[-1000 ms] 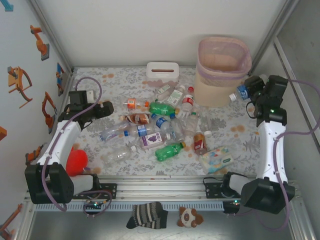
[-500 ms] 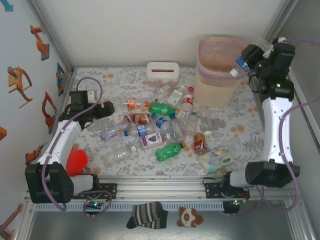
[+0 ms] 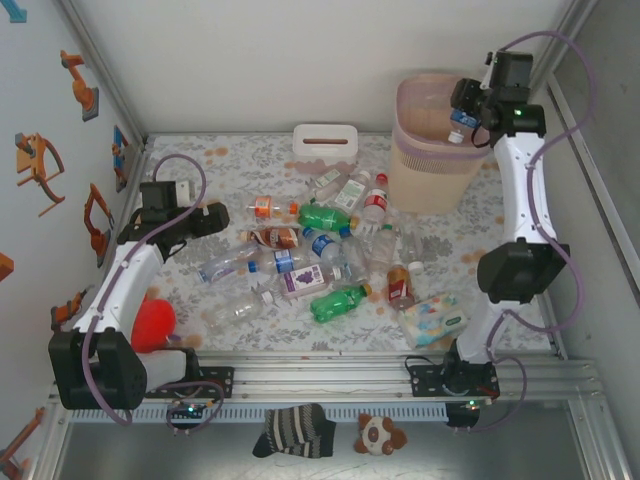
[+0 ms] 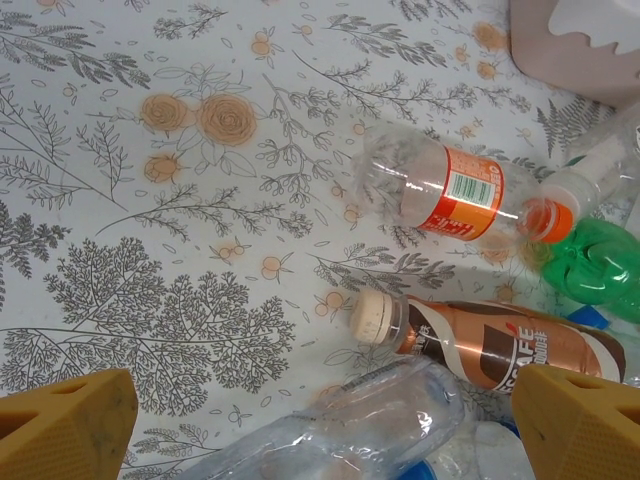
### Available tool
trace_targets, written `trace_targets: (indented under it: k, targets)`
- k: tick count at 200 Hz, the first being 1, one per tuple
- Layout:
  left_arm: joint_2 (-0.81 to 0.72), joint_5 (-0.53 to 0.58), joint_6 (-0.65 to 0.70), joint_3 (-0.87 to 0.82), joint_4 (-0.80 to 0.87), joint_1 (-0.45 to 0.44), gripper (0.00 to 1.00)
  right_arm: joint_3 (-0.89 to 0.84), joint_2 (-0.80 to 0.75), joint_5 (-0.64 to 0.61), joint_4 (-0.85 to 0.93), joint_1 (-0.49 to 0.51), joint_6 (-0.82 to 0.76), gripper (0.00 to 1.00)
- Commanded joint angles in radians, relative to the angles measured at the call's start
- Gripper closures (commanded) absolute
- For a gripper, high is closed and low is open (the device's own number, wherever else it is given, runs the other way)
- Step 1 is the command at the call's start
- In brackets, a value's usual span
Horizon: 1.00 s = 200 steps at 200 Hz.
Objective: Put the plastic bottles in the bin
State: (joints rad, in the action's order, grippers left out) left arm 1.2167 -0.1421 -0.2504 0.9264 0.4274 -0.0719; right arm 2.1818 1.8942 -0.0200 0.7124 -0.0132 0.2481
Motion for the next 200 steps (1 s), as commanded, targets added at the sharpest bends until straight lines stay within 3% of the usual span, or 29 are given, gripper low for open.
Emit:
trace_targets:
  k: [1, 92, 200]
  targets:
    - [-0.02, 0.013, 0.017, 0.011, 0.013, -0.005, 0.04, 0.083, 0.058, -0.083, 0.052, 0.015, -0.096, 0.43]
    - [-0.014, 0.03, 0.025, 0.014, 0.023, -0.005, 0.04, 0.111, 0.217, -0.179, 0.107, 0.031, -0.166, 0.43]
    - [-0.009, 0.03, 0.027, 0.017, 0.028, -0.006, 0.04, 0.147, 0.386, -0.183, 0.164, 0.041, -0.194, 0.42]
